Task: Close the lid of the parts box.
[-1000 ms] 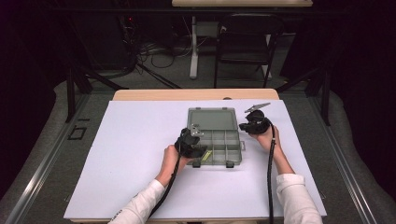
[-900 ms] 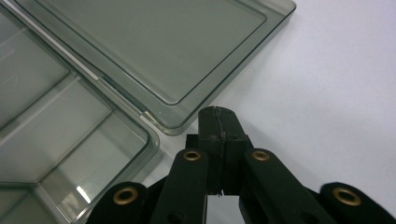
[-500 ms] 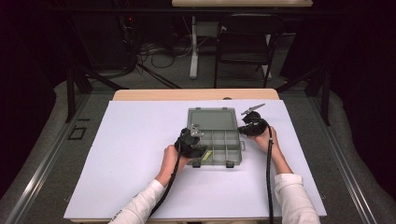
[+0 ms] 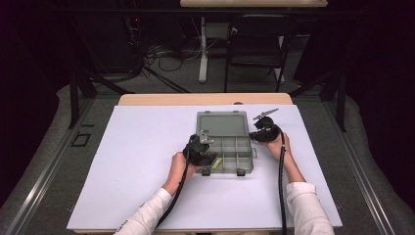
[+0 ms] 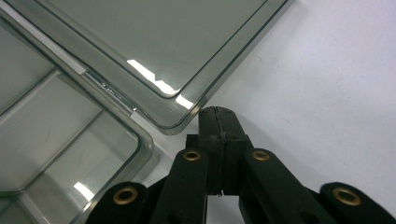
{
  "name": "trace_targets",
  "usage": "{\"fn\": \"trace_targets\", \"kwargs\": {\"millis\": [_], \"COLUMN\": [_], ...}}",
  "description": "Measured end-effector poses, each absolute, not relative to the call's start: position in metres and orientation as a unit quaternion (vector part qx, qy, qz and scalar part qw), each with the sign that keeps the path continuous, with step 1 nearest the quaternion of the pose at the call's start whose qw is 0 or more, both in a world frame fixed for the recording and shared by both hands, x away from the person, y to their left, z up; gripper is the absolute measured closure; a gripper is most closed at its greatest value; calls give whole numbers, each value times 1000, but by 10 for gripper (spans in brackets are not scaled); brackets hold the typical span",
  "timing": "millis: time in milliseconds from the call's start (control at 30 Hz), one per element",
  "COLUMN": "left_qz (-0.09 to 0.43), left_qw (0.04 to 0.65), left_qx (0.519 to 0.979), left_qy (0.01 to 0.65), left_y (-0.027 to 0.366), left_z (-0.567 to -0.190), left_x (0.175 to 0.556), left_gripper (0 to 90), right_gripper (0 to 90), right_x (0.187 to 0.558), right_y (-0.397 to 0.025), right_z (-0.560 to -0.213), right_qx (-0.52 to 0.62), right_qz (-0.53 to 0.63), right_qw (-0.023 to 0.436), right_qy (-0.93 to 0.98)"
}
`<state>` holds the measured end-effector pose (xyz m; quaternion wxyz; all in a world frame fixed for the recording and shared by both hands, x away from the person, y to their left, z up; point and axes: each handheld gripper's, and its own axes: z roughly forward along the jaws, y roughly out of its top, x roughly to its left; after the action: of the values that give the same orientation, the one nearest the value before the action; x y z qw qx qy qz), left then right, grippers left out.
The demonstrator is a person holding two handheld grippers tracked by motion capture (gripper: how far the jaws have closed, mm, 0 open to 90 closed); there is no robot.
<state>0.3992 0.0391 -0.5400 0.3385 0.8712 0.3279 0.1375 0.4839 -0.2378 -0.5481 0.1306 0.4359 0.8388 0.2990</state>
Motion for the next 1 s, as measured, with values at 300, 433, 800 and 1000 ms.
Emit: {"fn": "trace_targets", "kwargs": {"millis": [300, 433, 800, 1000], "left_qz": [137, 138, 138, 138], "left_qw": [339, 339, 340, 340], "left_qx": [871, 871, 871, 871], "left_qy": [328, 328, 328, 328], "left_y": [39, 39, 39, 40], "left_z": [-540, -540, -540, -540], "left_x": [399, 399, 399, 399], "left_gripper": [539, 539, 539, 538], "right_gripper": [900, 900, 900, 900], "right_x": [487, 487, 490, 491], "right_y": [-241, -241, -241, -241], "right_z": [-552, -552, -554, -556], "right_qx": [443, 442, 448, 452], "right_qz": [324, 328, 340, 354], "right_qw": [127, 131, 135, 134], "right_qy": [826, 825, 816, 807]}}
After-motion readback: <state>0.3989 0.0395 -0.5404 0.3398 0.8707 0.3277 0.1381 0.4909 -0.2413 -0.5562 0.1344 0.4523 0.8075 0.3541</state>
